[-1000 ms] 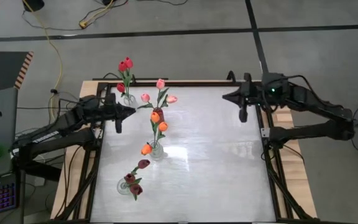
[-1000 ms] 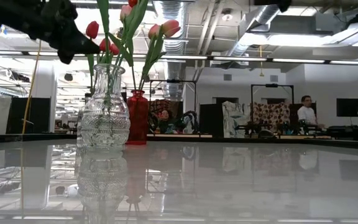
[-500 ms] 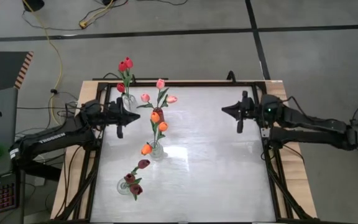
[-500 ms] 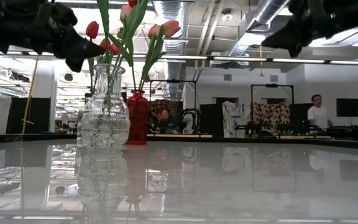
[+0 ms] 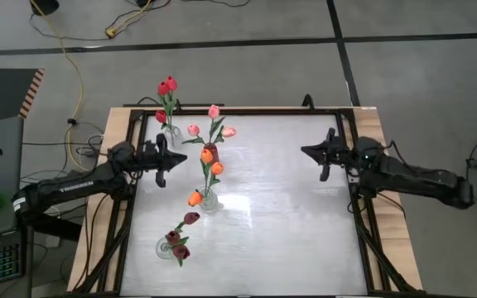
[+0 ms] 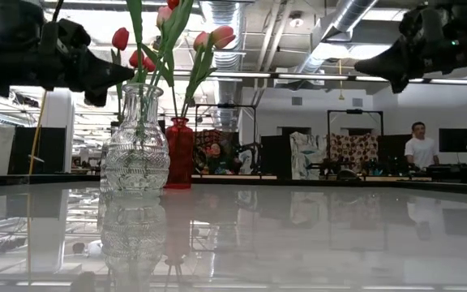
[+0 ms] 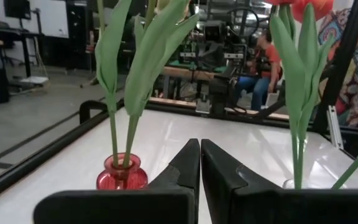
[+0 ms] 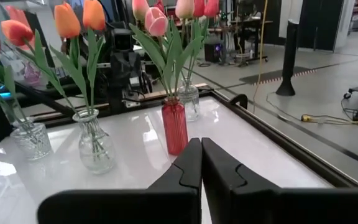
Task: Sort flowers into vase by color
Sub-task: Return to Home Position
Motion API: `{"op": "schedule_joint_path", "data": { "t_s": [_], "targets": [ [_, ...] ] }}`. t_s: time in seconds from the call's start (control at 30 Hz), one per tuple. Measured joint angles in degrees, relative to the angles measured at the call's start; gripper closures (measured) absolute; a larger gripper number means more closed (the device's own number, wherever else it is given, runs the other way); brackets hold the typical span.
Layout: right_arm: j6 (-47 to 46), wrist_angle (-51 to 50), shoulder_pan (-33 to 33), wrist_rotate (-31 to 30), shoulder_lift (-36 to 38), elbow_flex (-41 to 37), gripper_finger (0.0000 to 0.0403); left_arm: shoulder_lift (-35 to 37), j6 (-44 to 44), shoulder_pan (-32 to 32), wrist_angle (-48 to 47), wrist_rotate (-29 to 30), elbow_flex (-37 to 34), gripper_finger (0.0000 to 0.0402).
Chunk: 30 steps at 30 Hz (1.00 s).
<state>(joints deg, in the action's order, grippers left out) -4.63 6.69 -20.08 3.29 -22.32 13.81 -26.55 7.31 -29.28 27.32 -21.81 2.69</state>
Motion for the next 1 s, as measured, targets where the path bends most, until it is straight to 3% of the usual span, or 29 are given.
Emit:
{"op": "schedule_joint_path", "data": {
  "t_s": [0.1,0.67,1.0],
  "targets": [
    [-0.3,0.6,0.0,0.0,2.2,-2.1,0.0376,-0.1,-0.1,0.0,2.9,1.1,-2.1,0.0401],
    [-2.9,1.4,0.1,0.0,14.6,-12.9,0.0377,0.0,-9.0,0.0,0.5,4.7,-2.2,0.0401],
    [-2.9,-3.8,0.1,-0.2,16.9,-13.3,0.0366,0.0,-9.1,0.0,-0.1,6.2,-2.2,0.0401]
  ]
}}
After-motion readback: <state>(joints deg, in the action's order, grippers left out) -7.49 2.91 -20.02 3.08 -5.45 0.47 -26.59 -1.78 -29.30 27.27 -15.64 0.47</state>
